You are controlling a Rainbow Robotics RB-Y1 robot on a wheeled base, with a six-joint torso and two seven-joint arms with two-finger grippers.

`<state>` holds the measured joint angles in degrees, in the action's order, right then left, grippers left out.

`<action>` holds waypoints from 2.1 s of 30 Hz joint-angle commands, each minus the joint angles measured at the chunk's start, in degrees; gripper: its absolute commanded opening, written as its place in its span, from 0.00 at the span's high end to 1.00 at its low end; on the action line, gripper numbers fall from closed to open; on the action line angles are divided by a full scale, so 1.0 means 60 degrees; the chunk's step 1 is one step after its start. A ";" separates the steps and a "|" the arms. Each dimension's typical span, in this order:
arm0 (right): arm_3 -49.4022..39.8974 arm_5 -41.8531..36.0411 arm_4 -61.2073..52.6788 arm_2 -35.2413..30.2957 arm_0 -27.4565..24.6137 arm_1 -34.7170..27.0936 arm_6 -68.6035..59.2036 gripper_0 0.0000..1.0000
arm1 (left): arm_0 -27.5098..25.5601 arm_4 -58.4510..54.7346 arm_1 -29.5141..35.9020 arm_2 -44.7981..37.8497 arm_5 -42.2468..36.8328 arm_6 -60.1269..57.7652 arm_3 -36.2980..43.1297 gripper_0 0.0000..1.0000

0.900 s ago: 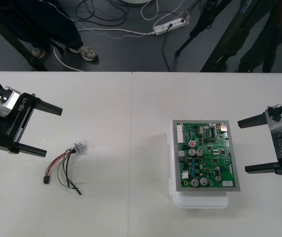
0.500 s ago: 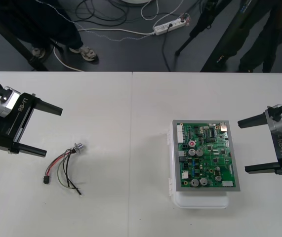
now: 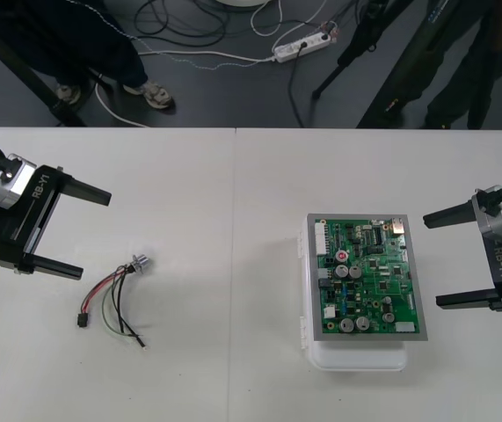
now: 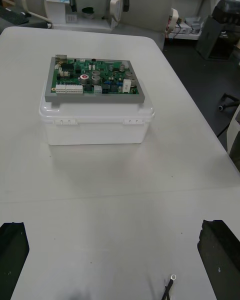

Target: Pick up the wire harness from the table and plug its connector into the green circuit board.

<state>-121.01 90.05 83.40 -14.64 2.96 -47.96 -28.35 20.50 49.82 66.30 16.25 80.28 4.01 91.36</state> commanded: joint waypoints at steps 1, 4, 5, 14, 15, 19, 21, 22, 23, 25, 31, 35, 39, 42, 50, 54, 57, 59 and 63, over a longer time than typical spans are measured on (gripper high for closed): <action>-0.0002 -0.0008 0.0031 -0.0035 0.0034 -0.0313 -0.0168 0.00 | 0.0377 0.0032 0.0449 -0.0277 0.0418 -0.0551 0.0212 0.00; -0.0002 -0.0008 0.0031 -0.0035 0.0034 -0.0313 -0.0168 0.00 | 0.0377 0.0032 0.0449 -0.0277 0.0418 -0.0551 0.0212 0.00; -0.0002 -0.0008 0.0031 -0.0035 0.0034 -0.0313 -0.0168 0.00 | 0.0377 0.0032 0.0449 -0.0277 0.0418 -0.0551 0.0212 0.00; -0.0002 -0.0008 0.0031 -0.0035 0.0034 -0.0313 -0.0168 0.00 | 0.0377 0.0032 0.0449 -0.0277 0.0418 -0.0551 0.0212 0.00; -0.0002 -0.0008 0.0031 -0.0035 0.0034 -0.0313 -0.0168 0.00 | 0.0377 0.0032 0.0449 -0.0277 0.0418 -0.0551 0.0212 0.00; -0.0002 -0.0008 0.0031 -0.0035 0.0034 -0.0313 -0.0168 0.00 | 0.0377 0.0032 0.0449 -0.0277 0.0418 -0.0551 0.0212 0.00; -0.0002 -0.0008 0.0031 -0.0035 0.0034 -0.0313 -0.0168 0.00 | 0.0377 0.0032 0.0449 -0.0277 0.0418 -0.0551 0.0212 0.00; -0.0002 -0.0008 0.0031 -0.0035 0.0034 -0.0313 -0.0168 0.00 | 0.0377 0.0032 0.0449 -0.0277 0.0418 -0.0551 0.0212 0.00; -0.0002 -0.0008 0.0031 -0.0035 0.0034 -0.0313 -0.0168 0.00 | 0.0377 0.0032 0.0449 -0.0277 0.0418 -0.0551 0.0212 0.00; -0.0002 -0.0008 0.0031 -0.0035 0.0034 -0.0313 -0.0168 0.00 | 0.0377 0.0032 0.0449 -0.0277 0.0418 -0.0551 0.0212 0.00; -0.0002 -0.0008 0.0031 -0.0035 0.0034 -0.0313 -0.0168 0.00 | 0.0377 0.0032 0.0449 -0.0277 0.0418 -0.0551 0.0212 0.00; 0.0115 -0.0008 0.0075 0.0214 -0.0288 0.0053 -0.0168 0.00 | 0.0377 0.0032 0.0449 -0.0277 0.0418 -0.0551 0.0212 0.00; 0.0130 -0.0008 0.0104 0.0214 -0.0303 0.0156 -0.0168 0.00 | 0.0377 0.0032 0.0449 -0.0277 0.0418 -0.0551 0.0212 0.00; 0.0145 -0.0008 0.0104 0.0199 -0.0303 0.0171 -0.0154 0.00 | 0.0377 0.0032 0.0449 -0.0277 0.0418 -0.0551 0.0212 0.00; 0.0145 -0.0008 0.0090 0.0214 -0.0303 0.0171 -0.0154 0.00 | -0.0165 0.0193 -0.0035 0.0089 0.0506 -0.0536 0.0036 0.00; 0.0145 -0.0008 -0.0057 0.0199 -0.0303 0.0171 -0.0154 0.00 | -0.0151 0.0208 -0.0035 0.0089 0.0521 -0.0507 0.0036 0.00; 0.0145 -0.0008 -0.0247 0.0141 -0.0303 0.0171 -0.0124 0.00 | -0.0063 0.0281 -0.0035 0.0074 0.0521 -0.0405 0.0036 0.00; 0.0145 -0.0008 -0.0379 0.0082 -0.0303 0.0171 -0.0080 0.00 | -0.0034 0.0325 -0.0035 0.0074 0.0521 -0.0346 0.0036 0.00; 0.0145 -0.0008 -0.0892 0.0082 -0.0303 0.0185 -0.0095 0.00 | 0.0069 0.0574 -0.0035 -0.0072 0.0565 -0.0156 0.0036 0.00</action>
<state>-119.87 90.05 80.20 -13.80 1.76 -47.27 -28.35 19.57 52.17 66.04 17.03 80.68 4.01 91.34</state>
